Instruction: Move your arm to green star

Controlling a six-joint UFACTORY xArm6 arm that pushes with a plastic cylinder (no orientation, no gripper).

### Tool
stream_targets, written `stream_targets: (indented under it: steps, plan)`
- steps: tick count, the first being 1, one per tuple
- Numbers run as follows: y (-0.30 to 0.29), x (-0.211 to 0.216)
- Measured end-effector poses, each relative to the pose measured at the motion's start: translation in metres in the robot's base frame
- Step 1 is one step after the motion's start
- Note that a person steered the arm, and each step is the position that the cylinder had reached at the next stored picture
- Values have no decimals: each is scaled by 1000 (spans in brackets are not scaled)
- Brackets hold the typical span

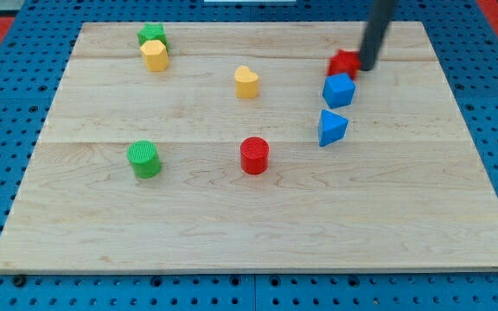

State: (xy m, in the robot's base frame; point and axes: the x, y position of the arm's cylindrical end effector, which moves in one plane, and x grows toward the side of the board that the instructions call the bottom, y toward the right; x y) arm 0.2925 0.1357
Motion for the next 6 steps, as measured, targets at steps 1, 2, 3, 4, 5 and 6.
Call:
stream_targets:
  steps: [1,2,3,4,5,6]
  plan:
    - [-16,-21]
    - [-58,-64]
    - [-148,-100]
    - [-248,-101]
    - [-290,-100]
    - [-288,-80]
